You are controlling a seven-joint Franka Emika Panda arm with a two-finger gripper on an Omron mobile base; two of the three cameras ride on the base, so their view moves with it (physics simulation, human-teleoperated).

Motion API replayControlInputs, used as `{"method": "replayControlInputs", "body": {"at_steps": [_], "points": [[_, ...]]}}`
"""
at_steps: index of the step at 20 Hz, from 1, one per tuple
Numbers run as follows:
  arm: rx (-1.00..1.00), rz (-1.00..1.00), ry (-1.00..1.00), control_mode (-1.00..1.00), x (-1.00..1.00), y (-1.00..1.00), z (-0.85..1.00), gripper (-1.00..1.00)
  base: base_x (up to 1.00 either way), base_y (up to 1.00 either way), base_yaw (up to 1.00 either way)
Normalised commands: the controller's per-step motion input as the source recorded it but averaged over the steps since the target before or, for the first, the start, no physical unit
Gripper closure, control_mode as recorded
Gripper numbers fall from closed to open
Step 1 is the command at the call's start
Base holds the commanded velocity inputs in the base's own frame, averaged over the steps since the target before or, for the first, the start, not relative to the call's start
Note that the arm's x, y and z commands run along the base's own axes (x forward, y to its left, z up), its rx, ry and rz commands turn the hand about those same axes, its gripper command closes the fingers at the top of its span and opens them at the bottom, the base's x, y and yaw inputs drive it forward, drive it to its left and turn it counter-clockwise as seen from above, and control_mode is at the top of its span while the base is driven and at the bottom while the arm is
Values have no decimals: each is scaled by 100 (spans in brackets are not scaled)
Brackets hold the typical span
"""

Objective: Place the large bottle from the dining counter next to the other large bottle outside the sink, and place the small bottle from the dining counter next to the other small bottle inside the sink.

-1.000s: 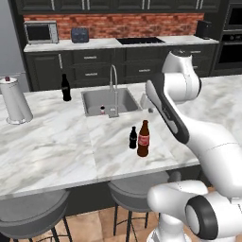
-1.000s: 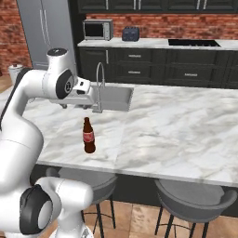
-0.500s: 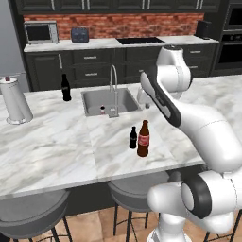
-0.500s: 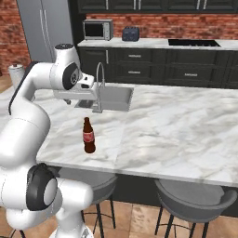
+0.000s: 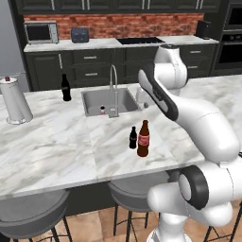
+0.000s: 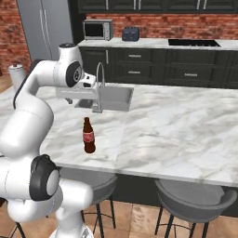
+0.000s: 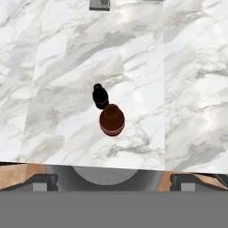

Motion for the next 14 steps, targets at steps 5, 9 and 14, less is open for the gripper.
{"method": "replayControlInputs", "body": {"at_steps": [5,9,14], "points": [[0,0,4,-100,11,0,-25,-100,0,0,0],[0,0,1,-100,6,0,-19,-100,0,0,0],[-1,0,0,-100,31,0,-3,-100,0,0,0]]}}
